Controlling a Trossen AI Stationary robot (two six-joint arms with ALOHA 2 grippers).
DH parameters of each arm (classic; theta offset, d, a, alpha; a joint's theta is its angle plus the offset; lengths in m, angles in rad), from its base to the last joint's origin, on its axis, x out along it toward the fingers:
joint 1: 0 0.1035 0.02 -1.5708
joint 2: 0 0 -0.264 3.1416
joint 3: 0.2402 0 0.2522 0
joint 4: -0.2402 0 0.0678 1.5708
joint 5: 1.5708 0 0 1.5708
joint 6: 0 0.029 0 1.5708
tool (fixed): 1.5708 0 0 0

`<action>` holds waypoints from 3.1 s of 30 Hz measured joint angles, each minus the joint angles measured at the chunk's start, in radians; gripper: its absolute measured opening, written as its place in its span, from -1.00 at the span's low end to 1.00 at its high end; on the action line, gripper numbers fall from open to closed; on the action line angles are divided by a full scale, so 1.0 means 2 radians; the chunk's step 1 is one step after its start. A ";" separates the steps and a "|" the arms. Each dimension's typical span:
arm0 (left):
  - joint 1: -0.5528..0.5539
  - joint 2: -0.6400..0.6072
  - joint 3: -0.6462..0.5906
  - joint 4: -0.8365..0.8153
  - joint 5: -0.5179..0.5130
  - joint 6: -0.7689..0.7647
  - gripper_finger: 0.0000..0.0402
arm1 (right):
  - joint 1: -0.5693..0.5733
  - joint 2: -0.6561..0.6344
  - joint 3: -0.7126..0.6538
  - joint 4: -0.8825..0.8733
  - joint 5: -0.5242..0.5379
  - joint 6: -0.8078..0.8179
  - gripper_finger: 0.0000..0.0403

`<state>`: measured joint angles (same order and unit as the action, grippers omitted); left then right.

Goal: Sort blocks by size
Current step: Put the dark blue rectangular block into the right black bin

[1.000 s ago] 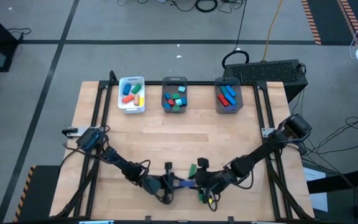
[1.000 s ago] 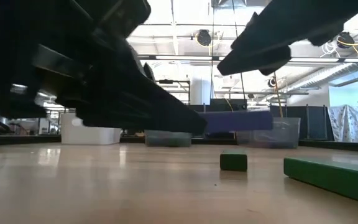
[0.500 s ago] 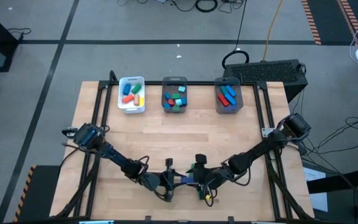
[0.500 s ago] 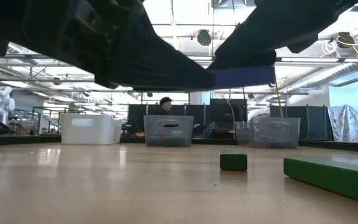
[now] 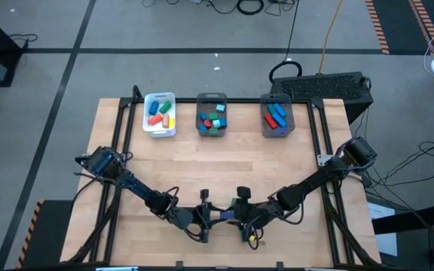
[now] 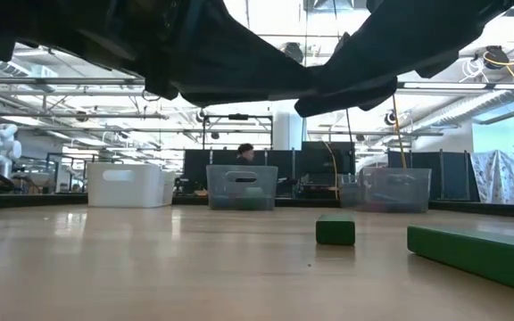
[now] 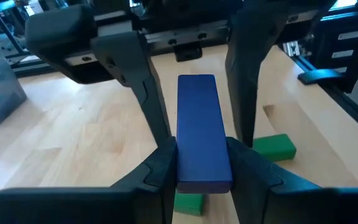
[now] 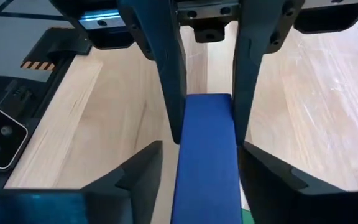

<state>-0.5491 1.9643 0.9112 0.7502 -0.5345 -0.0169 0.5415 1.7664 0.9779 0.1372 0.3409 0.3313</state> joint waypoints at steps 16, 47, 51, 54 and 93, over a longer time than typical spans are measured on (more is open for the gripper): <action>0.001 0.000 0.001 -0.011 0.001 0.000 -0.11 | -0.001 0.000 0.000 -0.001 0.012 0.000 -0.56; -0.012 0.000 0.000 -0.086 -0.033 -0.055 0.18 | -0.153 -0.199 -0.010 -0.330 0.133 0.048 -0.56; -0.013 -0.001 0.000 -0.090 -0.032 -0.059 0.18 | -0.210 -0.239 -0.010 -0.359 0.131 0.034 -0.56; -0.014 -0.001 0.000 -0.095 -0.032 -0.067 0.18 | -0.254 -0.263 -0.010 -0.374 0.130 0.019 -0.56; -0.013 -0.001 0.000 -0.115 -0.032 -0.067 0.18 | -0.668 -0.190 -0.162 -0.151 -0.134 -0.091 -0.40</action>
<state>-0.5755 1.9629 0.9112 0.5210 -0.5980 -0.1509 -0.7937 1.3858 0.6533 -0.1645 0.0733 0.1490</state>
